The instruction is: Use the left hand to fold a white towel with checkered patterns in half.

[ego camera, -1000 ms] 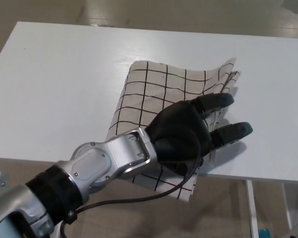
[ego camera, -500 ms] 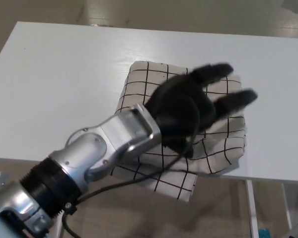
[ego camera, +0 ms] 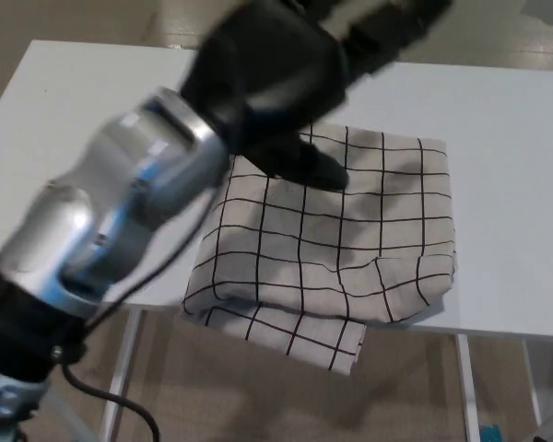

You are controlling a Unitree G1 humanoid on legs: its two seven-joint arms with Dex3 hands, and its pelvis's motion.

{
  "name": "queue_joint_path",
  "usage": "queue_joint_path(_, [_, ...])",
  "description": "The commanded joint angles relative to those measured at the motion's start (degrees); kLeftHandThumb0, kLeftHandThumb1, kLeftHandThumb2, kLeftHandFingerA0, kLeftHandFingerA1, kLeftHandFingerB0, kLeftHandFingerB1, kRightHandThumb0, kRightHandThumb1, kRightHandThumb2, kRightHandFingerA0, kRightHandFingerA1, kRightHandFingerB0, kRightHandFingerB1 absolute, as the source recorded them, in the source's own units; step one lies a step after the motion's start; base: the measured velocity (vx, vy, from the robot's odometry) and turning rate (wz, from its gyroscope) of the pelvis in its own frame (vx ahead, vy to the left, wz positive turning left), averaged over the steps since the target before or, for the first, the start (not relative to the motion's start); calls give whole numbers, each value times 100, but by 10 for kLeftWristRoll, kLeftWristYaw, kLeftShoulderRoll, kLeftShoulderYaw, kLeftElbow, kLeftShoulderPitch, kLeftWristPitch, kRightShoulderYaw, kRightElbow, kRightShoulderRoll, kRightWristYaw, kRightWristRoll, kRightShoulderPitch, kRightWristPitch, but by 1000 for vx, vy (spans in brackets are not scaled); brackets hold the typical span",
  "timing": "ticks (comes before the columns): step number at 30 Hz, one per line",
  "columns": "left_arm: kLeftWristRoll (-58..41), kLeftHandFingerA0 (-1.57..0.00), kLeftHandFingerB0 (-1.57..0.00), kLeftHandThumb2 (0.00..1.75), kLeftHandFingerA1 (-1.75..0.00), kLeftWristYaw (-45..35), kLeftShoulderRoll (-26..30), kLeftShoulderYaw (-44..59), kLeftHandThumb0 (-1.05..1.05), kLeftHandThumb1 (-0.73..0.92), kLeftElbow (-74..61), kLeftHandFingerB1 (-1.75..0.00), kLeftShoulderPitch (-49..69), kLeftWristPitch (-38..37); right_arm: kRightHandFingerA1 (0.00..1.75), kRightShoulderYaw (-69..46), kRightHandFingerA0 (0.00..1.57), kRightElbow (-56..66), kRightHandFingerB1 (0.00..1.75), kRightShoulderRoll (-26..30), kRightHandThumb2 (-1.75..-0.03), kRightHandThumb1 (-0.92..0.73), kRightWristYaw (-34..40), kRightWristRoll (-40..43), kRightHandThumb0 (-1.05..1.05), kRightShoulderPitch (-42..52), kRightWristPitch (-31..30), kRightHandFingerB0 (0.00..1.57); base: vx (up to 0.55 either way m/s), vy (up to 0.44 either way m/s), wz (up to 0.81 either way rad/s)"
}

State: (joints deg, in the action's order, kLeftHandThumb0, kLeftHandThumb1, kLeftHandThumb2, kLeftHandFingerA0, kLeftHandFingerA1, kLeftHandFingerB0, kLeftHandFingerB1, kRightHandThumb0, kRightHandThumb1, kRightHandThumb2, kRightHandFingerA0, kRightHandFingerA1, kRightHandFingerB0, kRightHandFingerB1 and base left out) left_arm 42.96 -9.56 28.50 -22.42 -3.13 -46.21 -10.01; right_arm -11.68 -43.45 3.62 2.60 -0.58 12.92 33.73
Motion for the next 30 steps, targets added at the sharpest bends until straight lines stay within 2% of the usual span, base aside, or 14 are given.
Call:
queue_joint_path(1, [-482,0,0,77,0,-219,102,317,-97,49,-242,-1,134,96,34,5,26,-12,30,15,-65,-84,10,-14,-50,29,5,26,0,0,0])
queue_joint_path(2, [-510,0,0,91,0,-226,110,353,-86,48,-274,-9,192,85,34,4,26,-14,30,15,-66,-84,5,-11,-51,31,5,26,0,0,0])
queue_joint_path(4, [-532,-4,-5,87,-15,-234,113,379,-75,45,-294,-27,238,75,35,2,27,-16,29,14,-65,-84,2,-6,-51,28,3,26,0,0,0])
queue_joint_path(9, [-567,-4,-5,87,-15,-244,122,413,-75,45,-321,-27,298,64,35,0,27,-19,29,11,-65,-84,-1,0,-51,24,1,26,0,0,0])
queue_joint_path(10, [-611,-32,-38,58,-32,-258,114,435,-74,54,-338,-33,366,52,37,-3,29,-15,29,9,-64,-83,-6,8,-51,23,-2,26,0,0,0])
queue_joint_path(12, [-669,-32,-38,58,-32,-276,105,463,-74,54,-360,-33,454,38,37,-7,29,-11,29,7,-64,-83,-12,17,-51,23,-7,26,0,0,0])
queue_joint_path(13, [-703,-35,-34,91,-46,-307,99,485,-80,53,-358,-43,519,17,39,-5,28,-10,29,6,-64,-83,-8,13,-50,25,-4,27,0,0,0])
queue_joint_path(18, [-764,-42,-44,84,-44,-380,83,519,-83,58,-333,-44,666,-29,36,-1,28,-2,30,6,-65,-83,3,1,-49,34,-3,28,0,0,0])
queue_joint_path(19, [-776,-48,-41,101,-53,-402,73,520,-78,60,-319,-47,699,-28,35,0,27,1,30,6,-65,-83,5,-1,-49,34,-8,28,0,0,0])
queue_joint_path(22, [-793,-55,-46,102,-53,-439,56,520,-87,65,-289,-46,759,-31,35,1,27,3,30,4,-65,-83,8,-2,-50,31,-15,28,0,0,0])
queue_joint_path(23, [-799,-60,-55,65,-42,-467,40,519,-84,71,-263,-37,808,-32,35,0,27,0,30,3,-65,-83,7,0,-50,28,-16,28,0,0,0])
queue_joint_path(26, [-806,-63,-58,63,-42,-502,24,517,-81,73,-228,-38,864,-24,35,-2,27,-6,30,3,-65,-83,2,4,-49,33,-8,28,0,0,0])
queue_joint_path(27, [-806,-67,-44,101,-58,-515,20,515,-83,62,-210,-45,878,-21,36,-2,28,-7,30,3,-65,-83,1,6,-50,33,-7,28,0,0,0])
queue_joint_path(30, [-809,-67,-44,101,-58,-530,19,512,-83,62,-190,-45,897,-19,36,-3,28,-8,30,2,-65,-83,-1,7,-50,32,-8,28,0,0,0])
